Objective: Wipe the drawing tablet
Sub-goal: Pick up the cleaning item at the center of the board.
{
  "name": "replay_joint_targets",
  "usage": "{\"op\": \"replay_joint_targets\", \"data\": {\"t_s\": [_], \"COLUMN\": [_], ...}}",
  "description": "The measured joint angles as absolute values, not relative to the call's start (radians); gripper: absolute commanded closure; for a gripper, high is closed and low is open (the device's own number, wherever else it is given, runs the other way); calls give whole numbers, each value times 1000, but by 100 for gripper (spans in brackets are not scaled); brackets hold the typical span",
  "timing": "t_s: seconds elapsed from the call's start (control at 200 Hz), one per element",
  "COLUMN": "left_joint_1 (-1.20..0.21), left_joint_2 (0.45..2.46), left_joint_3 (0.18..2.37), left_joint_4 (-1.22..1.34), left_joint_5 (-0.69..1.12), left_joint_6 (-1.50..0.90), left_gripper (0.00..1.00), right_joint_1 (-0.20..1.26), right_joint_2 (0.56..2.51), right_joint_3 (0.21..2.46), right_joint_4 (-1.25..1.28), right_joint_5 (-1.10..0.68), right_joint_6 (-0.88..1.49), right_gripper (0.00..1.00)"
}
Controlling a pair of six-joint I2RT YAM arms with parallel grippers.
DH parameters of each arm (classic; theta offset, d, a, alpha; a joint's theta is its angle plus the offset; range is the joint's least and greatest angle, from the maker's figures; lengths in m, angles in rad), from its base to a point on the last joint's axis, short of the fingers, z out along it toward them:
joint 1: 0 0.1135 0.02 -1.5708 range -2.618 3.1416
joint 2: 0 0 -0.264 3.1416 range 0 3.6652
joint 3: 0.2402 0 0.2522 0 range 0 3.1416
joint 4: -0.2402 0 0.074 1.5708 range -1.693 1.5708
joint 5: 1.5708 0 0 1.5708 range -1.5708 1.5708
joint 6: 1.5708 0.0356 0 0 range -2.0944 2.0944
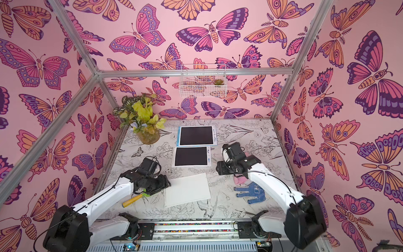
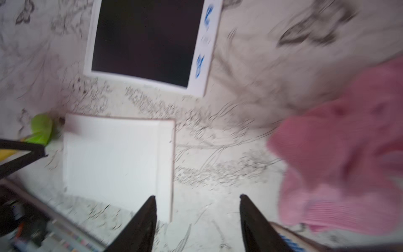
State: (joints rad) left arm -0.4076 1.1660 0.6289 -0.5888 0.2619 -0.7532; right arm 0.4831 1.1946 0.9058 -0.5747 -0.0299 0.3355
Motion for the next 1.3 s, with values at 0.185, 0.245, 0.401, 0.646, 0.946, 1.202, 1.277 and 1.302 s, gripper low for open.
{"op": "replay_joint_targets", "data": {"t_s": [0.185, 0.245, 0.401, 0.646, 0.946, 1.202, 1.277, 1.302], "left_joint_1": [-420, -420, -420, -420, -420, -420, -420, -420], "left_joint_2": [1166, 1166, 1166, 1167, 1166, 1126, 1110, 1105], "left_joint_3": [637, 643, 657, 669, 669, 664, 661, 660], "left_joint_4": [-577, -576, -574, -572, -572, -573, -575, -576], "left_joint_5": [265, 266, 273, 304, 336, 344, 344, 344], "left_joint_6": [-752, -752, -749, -740, -740, -741, -743, -744], "left_gripper": [32, 32, 32, 32, 33, 33, 34, 34], "right_joint_1": [449, 442, 441, 436, 301, 270, 260, 253], "right_joint_2": [1266, 1376, 1597, 1771, 1943, 2074, 2084, 2084], "right_joint_3": [975, 1050, 1211, 1285, 1379, 1507, 1518, 1518], "right_joint_4": [-616, -688, -851, -1023, -1040, -1033, -1040, -1039], "right_joint_5": [253, 297, 346, 363, 342, 255, 212, 195], "right_joint_6": [186, 142, 80, 78, 39, 4, 0, 0], "right_gripper": [13, 10, 3, 2, 12, 38, 51, 57]}}
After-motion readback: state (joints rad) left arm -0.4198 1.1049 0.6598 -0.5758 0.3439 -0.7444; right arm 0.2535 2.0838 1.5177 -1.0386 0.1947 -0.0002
